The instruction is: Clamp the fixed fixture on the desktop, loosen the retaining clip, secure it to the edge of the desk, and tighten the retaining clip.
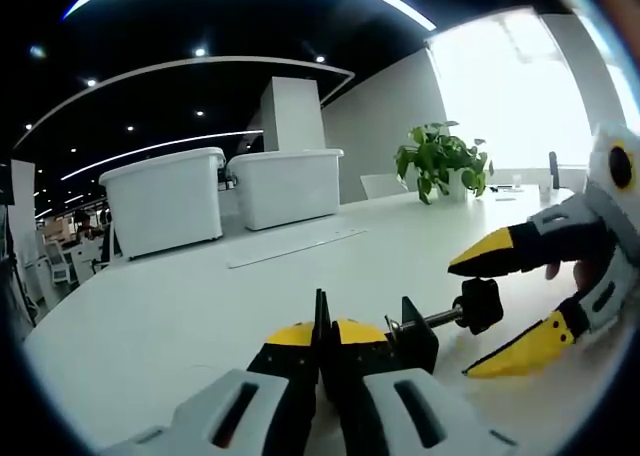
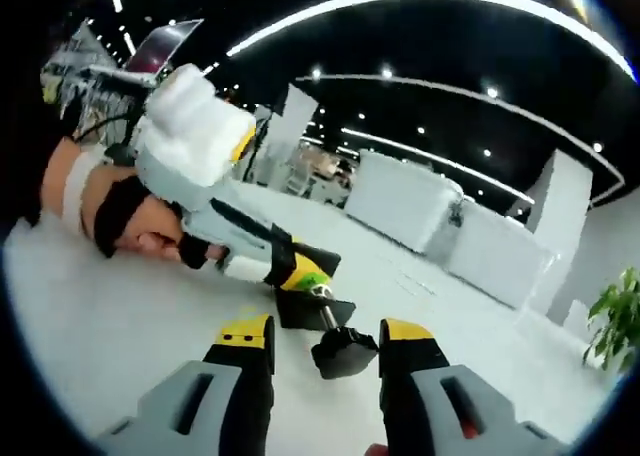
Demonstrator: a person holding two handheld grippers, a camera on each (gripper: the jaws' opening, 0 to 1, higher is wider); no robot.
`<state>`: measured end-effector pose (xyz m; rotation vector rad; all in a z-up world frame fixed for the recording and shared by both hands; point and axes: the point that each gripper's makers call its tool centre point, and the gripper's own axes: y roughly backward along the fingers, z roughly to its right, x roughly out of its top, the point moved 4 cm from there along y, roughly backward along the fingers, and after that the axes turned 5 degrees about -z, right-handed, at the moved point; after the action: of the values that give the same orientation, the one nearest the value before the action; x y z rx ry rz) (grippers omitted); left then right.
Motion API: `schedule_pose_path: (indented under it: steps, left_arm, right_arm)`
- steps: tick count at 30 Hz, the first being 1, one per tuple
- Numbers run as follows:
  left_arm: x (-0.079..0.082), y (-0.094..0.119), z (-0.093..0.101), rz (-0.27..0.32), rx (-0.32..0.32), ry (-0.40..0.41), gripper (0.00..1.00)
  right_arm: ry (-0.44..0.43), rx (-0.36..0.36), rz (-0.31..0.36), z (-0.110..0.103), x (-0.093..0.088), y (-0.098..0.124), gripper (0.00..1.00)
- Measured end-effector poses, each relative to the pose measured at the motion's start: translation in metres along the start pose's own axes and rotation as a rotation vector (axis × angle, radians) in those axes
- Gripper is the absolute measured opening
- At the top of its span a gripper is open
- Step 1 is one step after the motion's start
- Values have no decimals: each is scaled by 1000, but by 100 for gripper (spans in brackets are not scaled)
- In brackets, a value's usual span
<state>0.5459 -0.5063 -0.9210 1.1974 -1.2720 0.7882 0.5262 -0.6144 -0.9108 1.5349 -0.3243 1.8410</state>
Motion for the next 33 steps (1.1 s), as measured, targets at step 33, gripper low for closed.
schedule_pose_path:
  steps: [33]
  left_arm:
    - [0,1,-1,1,2,-1,5]
  right_arm:
    - [-440,116,-67,14,-14,-14,22]
